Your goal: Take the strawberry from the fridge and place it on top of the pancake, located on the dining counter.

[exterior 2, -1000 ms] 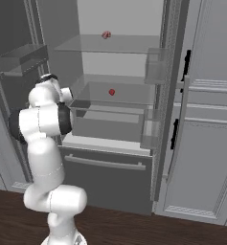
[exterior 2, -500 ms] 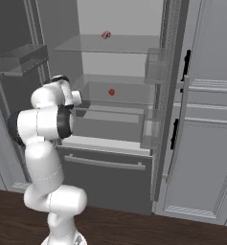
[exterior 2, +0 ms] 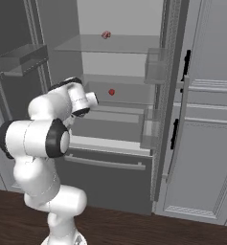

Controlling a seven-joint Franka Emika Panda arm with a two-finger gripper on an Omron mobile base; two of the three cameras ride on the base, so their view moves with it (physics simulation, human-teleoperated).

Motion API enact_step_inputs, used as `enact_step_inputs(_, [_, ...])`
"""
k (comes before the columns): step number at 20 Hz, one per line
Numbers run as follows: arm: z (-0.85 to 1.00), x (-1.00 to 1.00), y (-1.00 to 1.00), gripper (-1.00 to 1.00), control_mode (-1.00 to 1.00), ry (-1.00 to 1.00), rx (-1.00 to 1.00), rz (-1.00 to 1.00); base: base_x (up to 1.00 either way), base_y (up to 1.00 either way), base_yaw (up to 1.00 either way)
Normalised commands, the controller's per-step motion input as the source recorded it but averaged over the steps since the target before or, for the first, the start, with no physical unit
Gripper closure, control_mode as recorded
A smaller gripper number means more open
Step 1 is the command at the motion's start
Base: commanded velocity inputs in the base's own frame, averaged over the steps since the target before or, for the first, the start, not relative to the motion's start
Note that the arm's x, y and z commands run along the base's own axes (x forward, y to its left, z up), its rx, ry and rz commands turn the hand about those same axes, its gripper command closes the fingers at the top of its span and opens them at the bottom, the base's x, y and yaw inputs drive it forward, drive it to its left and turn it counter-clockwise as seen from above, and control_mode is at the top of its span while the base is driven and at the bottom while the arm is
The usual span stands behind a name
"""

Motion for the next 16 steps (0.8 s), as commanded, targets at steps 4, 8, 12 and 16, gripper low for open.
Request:
enact_step_inputs(4, [0.17, -0.7, -0.77, -1.0, -1.0, -0.33, -0.23, 0.01, 0.0, 0.0, 0.0])
enact_step_inputs(8, [0.37, -0.19, -0.8, -1.0, -1.0, -0.26, -0.22, 0.25, 0.0, 0.0, 0.0])
enact_step_inputs(12, [0.22, -0.23, -0.76, -1.0, -1.0, -0.27, -0.18, 0.46, 0.0, 0.0, 0.0])
enact_step_inputs(16, [0.03, -0.82, -0.31, -1.0, -1.0, -0.31, -0.21, 0.66, 0.0, 0.0, 0.0])
